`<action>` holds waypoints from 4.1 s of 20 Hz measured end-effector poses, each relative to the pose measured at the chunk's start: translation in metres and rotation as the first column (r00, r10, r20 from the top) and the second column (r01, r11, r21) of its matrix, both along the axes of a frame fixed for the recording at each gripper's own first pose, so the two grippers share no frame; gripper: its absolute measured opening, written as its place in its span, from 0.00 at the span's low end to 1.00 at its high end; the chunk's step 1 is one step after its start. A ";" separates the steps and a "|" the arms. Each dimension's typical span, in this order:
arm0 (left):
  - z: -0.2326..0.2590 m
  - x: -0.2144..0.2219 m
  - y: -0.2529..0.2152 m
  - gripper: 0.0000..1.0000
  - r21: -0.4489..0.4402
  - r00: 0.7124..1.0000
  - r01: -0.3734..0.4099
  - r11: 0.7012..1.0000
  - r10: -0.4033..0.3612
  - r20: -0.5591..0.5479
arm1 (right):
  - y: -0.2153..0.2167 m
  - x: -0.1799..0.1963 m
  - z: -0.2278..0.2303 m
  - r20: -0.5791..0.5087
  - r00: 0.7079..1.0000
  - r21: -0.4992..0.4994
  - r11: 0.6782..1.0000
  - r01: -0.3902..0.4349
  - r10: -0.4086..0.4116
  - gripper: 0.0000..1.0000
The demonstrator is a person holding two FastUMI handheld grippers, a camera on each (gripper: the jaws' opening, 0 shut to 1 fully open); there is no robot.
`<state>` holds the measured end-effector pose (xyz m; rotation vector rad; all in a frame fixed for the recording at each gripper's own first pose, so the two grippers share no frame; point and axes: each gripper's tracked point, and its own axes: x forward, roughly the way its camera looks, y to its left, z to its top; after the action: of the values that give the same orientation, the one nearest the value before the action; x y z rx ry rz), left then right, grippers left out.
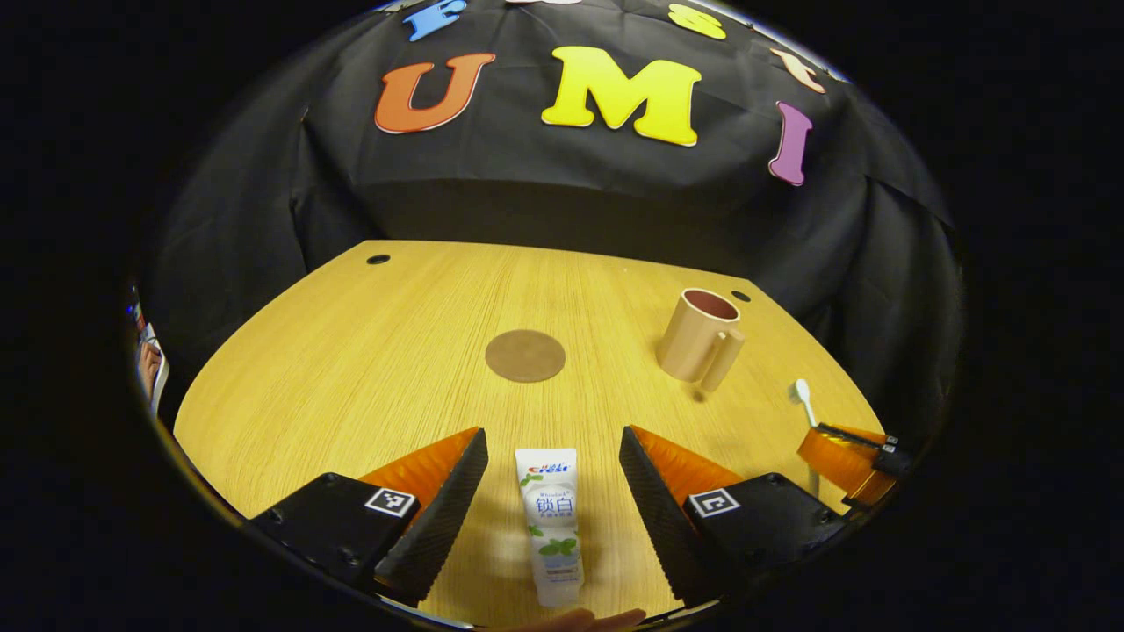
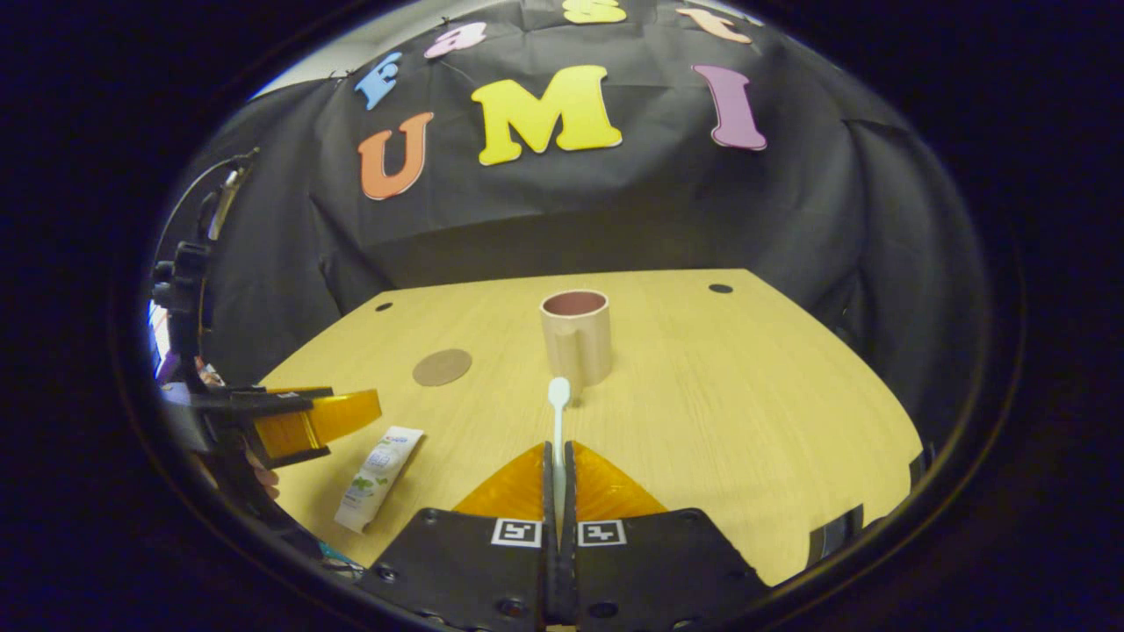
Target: Put the toothbrush and toothpaste on the desktop into the cup, then pick up the cup and place it on the coaster on the desktop.
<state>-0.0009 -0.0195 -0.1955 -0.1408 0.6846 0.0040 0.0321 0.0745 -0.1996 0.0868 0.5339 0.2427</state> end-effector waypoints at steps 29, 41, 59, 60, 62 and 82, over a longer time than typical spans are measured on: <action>-0.063 -0.050 -0.014 0.48 0.090 0.988 0.069 0.994 -0.055 -0.148 | -0.042 0.002 0.025 0.063 0.995 0.074 0.995 0.066 -0.071 0.00; 0.045 -0.018 -0.006 0.40 0.145 0.967 0.032 0.989 -0.067 0.246 | -0.041 0.052 0.087 0.206 0.975 0.089 0.994 0.069 -0.086 0.00; 0.109 0.053 -0.007 0.40 0.083 0.914 0.005 0.997 -0.039 0.403 | 0.018 0.197 0.157 0.440 0.898 0.069 0.998 -0.001 -0.029 0.00; 0.109 0.053 -0.002 0.40 0.073 0.915 -0.007 0.997 -0.023 0.404 | 0.025 0.208 0.151 0.433 0.901 0.061 0.998 -0.003 -0.023 0.00; 0.110 0.054 0.007 0.40 0.072 0.914 -0.022 0.997 -0.009 0.406 | 0.041 0.232 0.136 0.413 0.910 0.068 0.998 0.001 -0.029 0.00; 0.092 0.054 -0.014 0.40 0.037 0.937 0.055 0.998 -0.064 0.344 | 0.053 0.257 0.091 0.332 0.943 -0.008 1.000 0.009 -0.006 0.16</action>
<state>0.0526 -0.0336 -0.1038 -0.0910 0.3361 -0.0682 0.2890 0.1271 -0.1088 0.0372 0.1981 0.2414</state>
